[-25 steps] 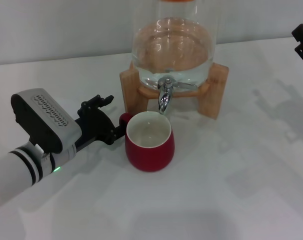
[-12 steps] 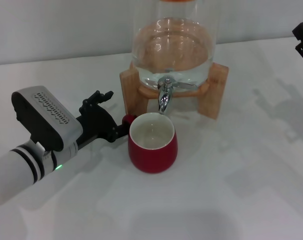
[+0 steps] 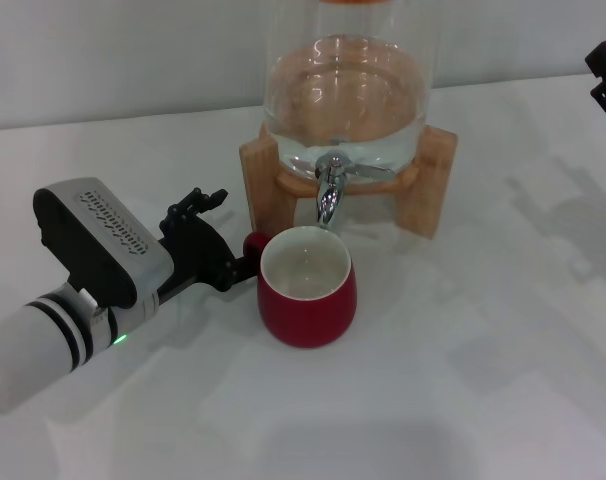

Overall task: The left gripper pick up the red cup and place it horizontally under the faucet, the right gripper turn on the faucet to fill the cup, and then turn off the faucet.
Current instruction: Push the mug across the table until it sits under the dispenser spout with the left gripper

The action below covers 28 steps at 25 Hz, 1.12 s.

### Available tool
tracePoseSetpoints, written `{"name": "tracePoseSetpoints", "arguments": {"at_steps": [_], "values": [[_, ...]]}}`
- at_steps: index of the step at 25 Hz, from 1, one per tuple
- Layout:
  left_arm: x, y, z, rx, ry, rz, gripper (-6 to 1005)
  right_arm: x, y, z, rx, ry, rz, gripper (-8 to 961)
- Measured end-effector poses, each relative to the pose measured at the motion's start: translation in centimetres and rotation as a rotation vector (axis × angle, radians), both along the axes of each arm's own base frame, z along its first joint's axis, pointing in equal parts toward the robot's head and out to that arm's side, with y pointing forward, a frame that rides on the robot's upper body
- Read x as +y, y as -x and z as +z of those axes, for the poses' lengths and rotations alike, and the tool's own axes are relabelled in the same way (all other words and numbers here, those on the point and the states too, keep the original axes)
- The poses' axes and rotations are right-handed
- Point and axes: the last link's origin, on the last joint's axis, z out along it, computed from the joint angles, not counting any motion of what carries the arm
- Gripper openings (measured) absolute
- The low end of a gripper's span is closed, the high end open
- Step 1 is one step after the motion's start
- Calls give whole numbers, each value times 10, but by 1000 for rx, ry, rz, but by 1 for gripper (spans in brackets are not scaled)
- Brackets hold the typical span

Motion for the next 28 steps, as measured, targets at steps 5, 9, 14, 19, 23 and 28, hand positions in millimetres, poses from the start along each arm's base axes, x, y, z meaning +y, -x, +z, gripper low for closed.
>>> {"name": "tracePoseSetpoints", "arguments": {"at_steps": [5, 9, 14, 19, 23, 28], "values": [[-2, 3, 0, -1, -1, 8, 875, 0, 0, 0, -1, 0, -2, 783], [-3, 3, 0, -4, -2, 9, 874, 0, 0, 0, -2, 0, -3, 779], [-6, 5, 0, -8, -3, 14, 874, 0, 0, -1, -3, 3, -3, 777], [-7, 5, 0, -9, -4, 12, 874, 0, 0, -1, -1, 5, -2, 777], [-8, 2, 0, -13, -7, -1, 874, 0, 0, -1, 0, 6, -2, 777], [-9, -1, 0, -13, -11, -15, 874, 0, 0, -1, 0, 7, -1, 778]]}}
